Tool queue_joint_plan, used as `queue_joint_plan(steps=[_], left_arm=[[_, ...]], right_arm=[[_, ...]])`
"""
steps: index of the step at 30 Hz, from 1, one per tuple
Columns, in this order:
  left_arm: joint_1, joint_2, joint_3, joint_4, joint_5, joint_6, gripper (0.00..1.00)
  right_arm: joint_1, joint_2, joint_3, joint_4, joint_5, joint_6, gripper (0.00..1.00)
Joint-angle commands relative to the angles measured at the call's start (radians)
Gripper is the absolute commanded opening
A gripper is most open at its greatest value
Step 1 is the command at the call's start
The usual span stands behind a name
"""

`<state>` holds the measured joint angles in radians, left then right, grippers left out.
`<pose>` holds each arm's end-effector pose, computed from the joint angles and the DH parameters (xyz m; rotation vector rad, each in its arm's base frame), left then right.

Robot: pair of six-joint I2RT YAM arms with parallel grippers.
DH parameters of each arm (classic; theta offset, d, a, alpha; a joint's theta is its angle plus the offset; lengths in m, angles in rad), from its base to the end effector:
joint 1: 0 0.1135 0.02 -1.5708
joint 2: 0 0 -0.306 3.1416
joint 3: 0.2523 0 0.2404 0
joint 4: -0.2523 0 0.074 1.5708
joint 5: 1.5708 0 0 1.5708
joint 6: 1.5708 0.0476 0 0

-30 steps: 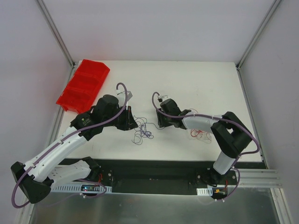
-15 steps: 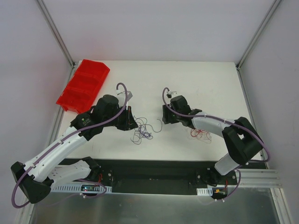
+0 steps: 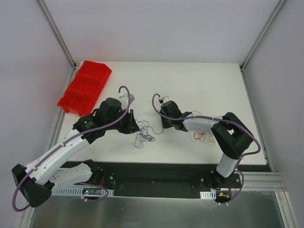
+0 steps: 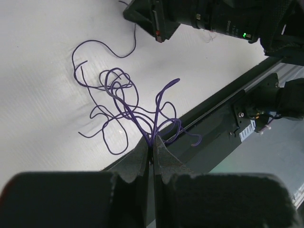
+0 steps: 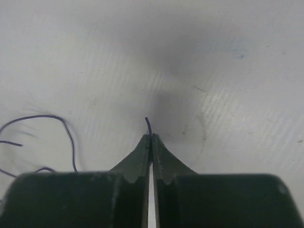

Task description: Untangle the cables

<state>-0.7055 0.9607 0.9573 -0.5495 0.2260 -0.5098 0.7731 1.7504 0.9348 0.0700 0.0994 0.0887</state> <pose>0.1302 -0.1249 0.3603 0.3628 2.2323 -0.9293 0.2660 0.2530 0.2039 -0.7351 2.2150 0.3211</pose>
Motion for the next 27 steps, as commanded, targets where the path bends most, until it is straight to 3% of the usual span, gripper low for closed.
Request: queue_joint_plan(steps=[1, 5, 11, 15, 20, 22, 24, 27], left_arm=[[0.005, -0.019, -0.028, 0.028, -0.114, -0.001, 0.0], [0.018, 0.025, -0.093, 0.04, -0.31, -0.038, 0.0], [0.098, 0.177, -0.267, 0.16, -0.324, -0.125, 0.01], [0.118, 0.17, -0.359, 0.244, -0.327, -0.179, 0.1], [0.12, 0.028, -0.399, 0.286, -0.294, -0.151, 0.37], [0.121, -0.061, -0.402, 0.293, -0.268, -0.124, 0.52], [0.123, -0.124, -0.368, 0.293, -0.171, -0.063, 0.71], [0.123, -0.189, -0.278, 0.289, 0.019, -0.004, 0.89]], right_arm=[[0.002, -0.061, 0.039, -0.122, 0.21, 0.022, 0.0], [-0.041, -0.339, 0.051, -0.186, 0.252, -0.018, 0.0], [-0.124, -0.586, 0.338, -0.366, 0.18, -0.081, 0.0], [-0.13, -0.63, 0.567, -0.403, 0.031, -0.063, 0.0], [-0.129, -0.618, 0.732, -0.369, -0.133, -0.009, 0.0], [-0.129, -0.598, 0.772, -0.375, -0.161, 0.011, 0.0], [-0.129, -0.577, 0.782, -0.365, -0.2, 0.025, 0.0], [-0.127, -0.566, 0.754, -0.348, -0.26, 0.04, 0.0]])
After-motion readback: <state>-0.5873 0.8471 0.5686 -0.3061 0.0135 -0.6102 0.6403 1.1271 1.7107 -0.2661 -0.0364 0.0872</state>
